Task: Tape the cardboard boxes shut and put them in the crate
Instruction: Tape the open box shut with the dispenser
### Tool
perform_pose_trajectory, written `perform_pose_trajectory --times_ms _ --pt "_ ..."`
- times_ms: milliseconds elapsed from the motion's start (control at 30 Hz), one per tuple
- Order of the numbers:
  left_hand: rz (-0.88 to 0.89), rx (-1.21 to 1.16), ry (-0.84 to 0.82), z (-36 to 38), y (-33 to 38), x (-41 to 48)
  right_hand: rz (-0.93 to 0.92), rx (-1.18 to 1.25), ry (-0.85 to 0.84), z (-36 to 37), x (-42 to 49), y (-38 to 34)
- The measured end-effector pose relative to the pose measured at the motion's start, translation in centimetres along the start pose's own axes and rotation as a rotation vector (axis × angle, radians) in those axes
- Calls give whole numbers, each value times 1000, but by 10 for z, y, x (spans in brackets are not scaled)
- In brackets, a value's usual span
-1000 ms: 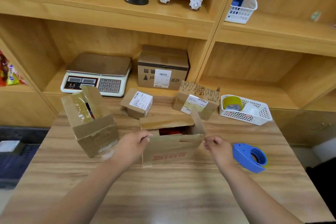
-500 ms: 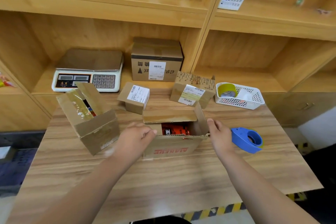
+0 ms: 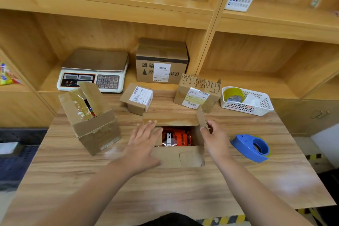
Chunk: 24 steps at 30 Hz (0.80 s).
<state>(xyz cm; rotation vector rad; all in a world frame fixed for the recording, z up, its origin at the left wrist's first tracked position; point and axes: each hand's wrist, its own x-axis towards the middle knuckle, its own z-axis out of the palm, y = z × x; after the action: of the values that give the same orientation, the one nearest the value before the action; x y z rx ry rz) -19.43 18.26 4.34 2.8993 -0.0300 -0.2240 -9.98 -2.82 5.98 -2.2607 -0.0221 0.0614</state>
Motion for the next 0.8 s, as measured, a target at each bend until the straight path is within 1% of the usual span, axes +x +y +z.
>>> perform_pose_trajectory --times_ms 200,333,500,667,733,800 --pt "-59 3 110 -3 4 37 -112 -34 -19 -2 14 6" --pt "-116 14 124 -10 -2 59 -175 -37 -33 -5 23 5" --pt "-98 -62 140 -20 -13 74 -174 -1 -43 -5 31 6" --pt "-238 -175 247 -38 -20 93 -185 22 -41 -5 35 9" --pt "-293 -257 327 -44 -18 101 -192 34 -57 -6 35 7" --pt "-362 -400 376 -47 -17 107 -228 33 -83 -6 36 5"
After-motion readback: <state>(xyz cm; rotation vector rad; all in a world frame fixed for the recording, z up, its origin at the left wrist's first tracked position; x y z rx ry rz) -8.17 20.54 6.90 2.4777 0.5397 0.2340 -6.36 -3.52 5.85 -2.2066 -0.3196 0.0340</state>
